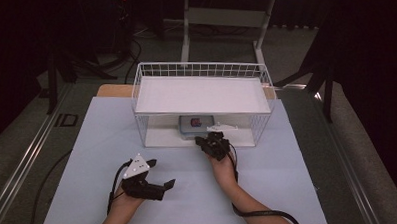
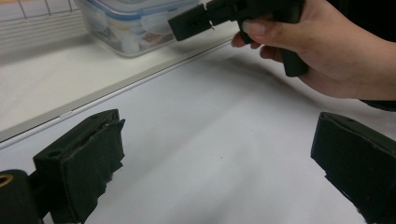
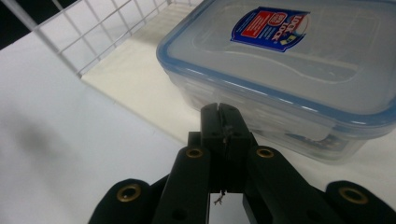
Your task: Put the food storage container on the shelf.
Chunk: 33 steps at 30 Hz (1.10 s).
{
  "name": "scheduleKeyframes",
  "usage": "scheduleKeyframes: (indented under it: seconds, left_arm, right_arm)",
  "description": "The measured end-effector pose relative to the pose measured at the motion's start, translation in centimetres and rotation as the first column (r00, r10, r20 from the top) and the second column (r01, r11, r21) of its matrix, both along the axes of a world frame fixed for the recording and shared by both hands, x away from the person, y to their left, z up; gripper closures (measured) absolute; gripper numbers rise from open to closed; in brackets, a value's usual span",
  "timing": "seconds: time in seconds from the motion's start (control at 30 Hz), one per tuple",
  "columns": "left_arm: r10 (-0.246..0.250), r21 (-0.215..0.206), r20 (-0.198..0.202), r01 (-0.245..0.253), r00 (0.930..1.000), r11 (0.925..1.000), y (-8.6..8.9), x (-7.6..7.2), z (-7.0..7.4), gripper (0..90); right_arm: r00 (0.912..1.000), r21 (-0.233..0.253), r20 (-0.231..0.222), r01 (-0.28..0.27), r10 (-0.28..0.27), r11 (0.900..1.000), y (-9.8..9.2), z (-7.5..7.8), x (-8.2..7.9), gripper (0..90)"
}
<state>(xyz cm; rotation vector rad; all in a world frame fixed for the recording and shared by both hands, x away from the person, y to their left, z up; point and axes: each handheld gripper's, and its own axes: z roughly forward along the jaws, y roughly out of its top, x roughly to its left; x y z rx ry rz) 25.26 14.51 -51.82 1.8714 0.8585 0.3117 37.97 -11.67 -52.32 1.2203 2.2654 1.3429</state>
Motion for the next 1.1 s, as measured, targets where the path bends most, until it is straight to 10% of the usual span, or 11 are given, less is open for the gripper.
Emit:
scheduleKeyframes:
  seconds: [1.1]
  left_arm:
    - [-0.008, -0.015, 0.003, 0.008, 1.0, 0.9999, 0.1, -0.3, 0.2, 3.4]
  right_arm:
    - [0.9963, -0.004, 0.016, 0.084, -0.084, 0.996, 0.1, -0.1, 2.9, 89.7]
